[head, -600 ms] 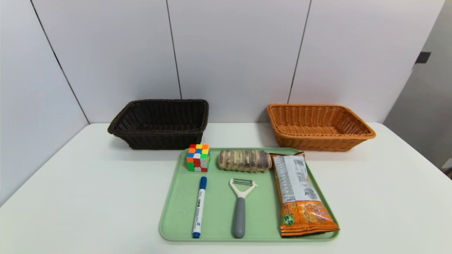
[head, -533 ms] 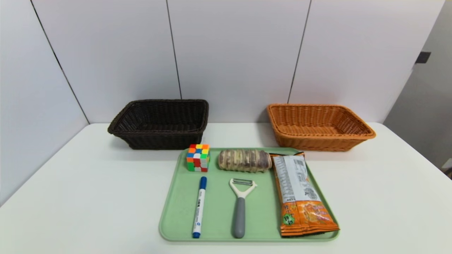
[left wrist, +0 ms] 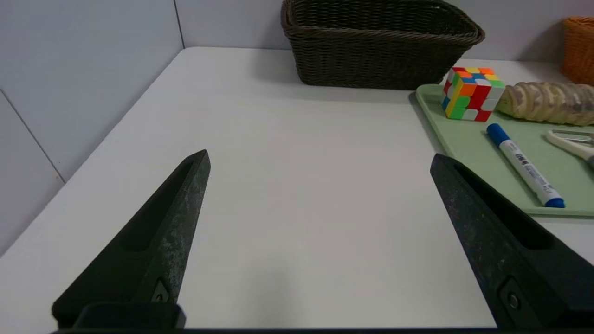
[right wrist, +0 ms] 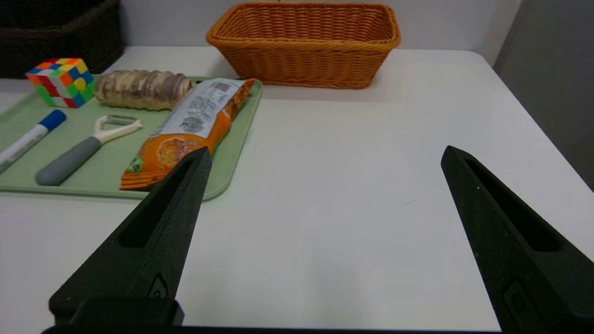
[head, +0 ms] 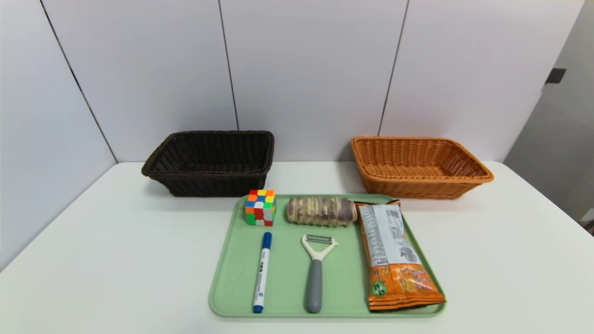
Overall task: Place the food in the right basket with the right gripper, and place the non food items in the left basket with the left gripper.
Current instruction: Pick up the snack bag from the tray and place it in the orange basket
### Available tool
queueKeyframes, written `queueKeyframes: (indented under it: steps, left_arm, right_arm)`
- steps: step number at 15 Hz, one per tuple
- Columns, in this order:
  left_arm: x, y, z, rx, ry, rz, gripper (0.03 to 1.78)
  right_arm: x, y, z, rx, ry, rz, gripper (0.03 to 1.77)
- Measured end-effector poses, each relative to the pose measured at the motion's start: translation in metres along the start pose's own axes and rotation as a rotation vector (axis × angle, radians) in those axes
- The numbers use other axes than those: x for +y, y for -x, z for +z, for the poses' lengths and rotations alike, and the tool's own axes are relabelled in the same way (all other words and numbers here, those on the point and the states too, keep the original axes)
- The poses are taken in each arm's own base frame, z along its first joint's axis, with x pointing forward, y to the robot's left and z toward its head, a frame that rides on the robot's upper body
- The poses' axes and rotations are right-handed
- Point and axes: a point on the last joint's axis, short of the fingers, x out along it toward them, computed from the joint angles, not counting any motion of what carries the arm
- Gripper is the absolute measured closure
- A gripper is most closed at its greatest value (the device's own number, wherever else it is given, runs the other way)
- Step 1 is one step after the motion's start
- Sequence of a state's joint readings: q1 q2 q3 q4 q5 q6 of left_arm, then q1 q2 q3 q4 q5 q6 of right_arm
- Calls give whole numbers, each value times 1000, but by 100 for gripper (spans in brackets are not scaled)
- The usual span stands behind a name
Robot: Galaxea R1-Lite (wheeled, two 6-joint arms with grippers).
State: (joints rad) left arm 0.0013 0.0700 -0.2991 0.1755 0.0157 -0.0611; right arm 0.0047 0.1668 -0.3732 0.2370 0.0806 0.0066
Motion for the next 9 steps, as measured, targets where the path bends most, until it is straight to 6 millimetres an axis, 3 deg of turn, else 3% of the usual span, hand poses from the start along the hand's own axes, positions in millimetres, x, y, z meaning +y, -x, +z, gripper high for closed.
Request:
queueKeyframes:
  steps: [2, 4, 6, 9]
  left_arm:
    - [-3, 1, 31, 99, 10, -22, 12]
    - [-5, -10, 56, 235, 27, -56, 12]
    - [-8, -31, 79, 341, 39, -75, 12]
    - [-11, -75, 110, 440, 51, -80, 12]
  right_arm:
    - [0, -9, 42, 87, -15, 31, 9]
    - [-1, -31, 85, 185, -32, 50, 9]
    - [-2, -62, 126, 282, -46, 67, 9]
    - [-1, -120, 172, 465, -96, 108, 9]
